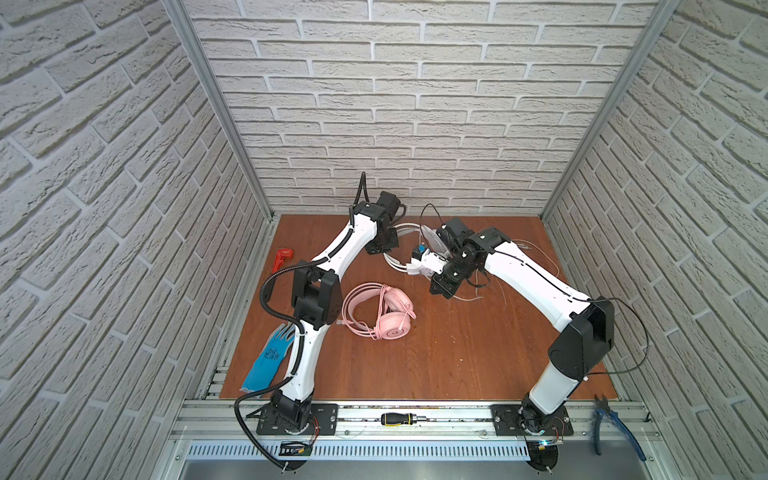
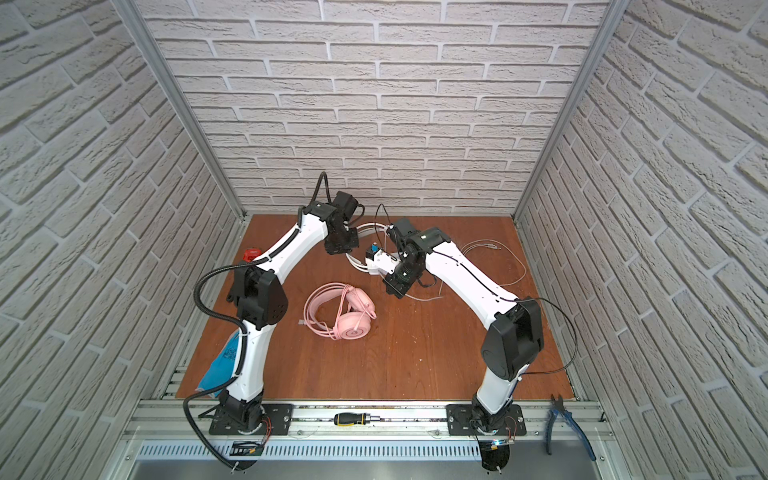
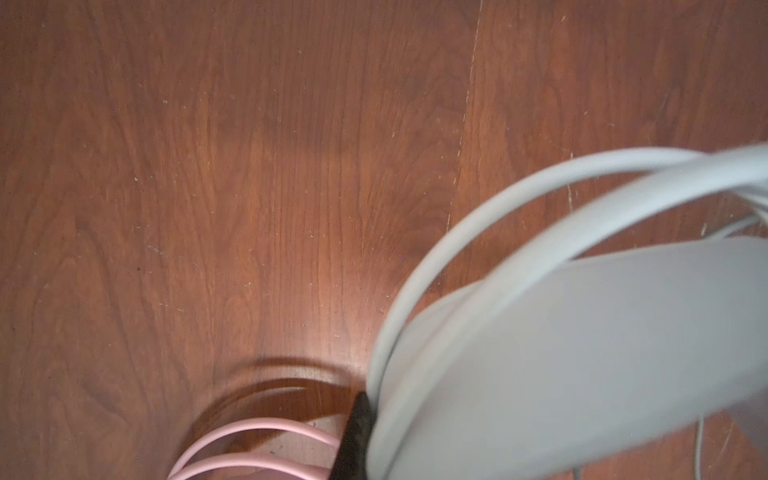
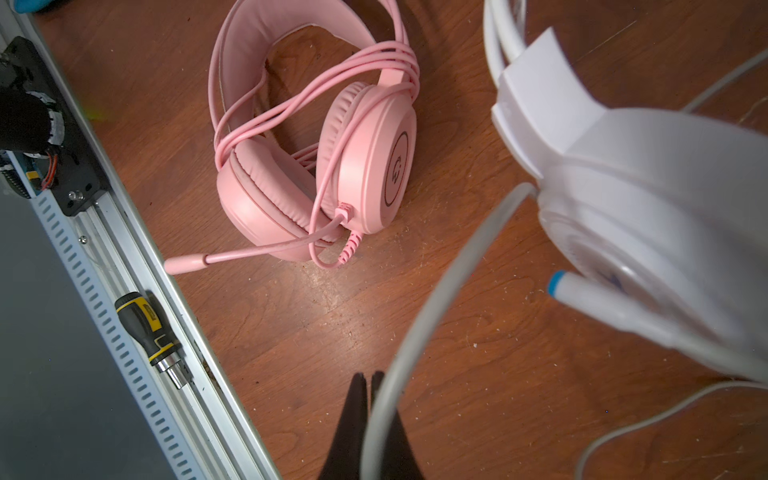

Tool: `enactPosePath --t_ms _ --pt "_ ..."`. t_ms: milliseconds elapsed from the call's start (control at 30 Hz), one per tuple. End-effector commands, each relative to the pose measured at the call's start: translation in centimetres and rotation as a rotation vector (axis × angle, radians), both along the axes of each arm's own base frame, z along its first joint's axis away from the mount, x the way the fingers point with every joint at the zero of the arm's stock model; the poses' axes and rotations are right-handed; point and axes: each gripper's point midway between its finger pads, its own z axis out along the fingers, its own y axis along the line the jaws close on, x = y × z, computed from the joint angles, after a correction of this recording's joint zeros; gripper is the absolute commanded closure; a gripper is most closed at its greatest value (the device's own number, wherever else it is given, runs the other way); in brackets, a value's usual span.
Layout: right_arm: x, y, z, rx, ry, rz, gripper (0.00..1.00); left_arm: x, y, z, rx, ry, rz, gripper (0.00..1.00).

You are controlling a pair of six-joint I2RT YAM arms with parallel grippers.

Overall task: Wrap the headphones
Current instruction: 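Carry the cable over the white headset's earcups with the right gripper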

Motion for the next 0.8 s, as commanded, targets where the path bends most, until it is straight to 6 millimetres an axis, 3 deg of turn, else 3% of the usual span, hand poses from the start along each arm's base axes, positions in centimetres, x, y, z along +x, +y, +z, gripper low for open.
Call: enactPosePath --t_ms 0,467,767 --pt "1.5 -0.6 2.6 0.007 -0.094 -0.05 0.95 0.0 -1.4 1.7 0.013 -0.051 -0.086 1.0" --pt "5.9 -4.1 5.1 -0.091 -0.212 -0.181 0.95 -1.1 -2.5 1.9 0.107 -0.068 -0.292 1.0" --pt "9.0 -6.2 4.6 -0.097 -0.215 -0.29 0.94 -2.1 -4.0 2.3 0.114 -0.079 -0.446 1.0"
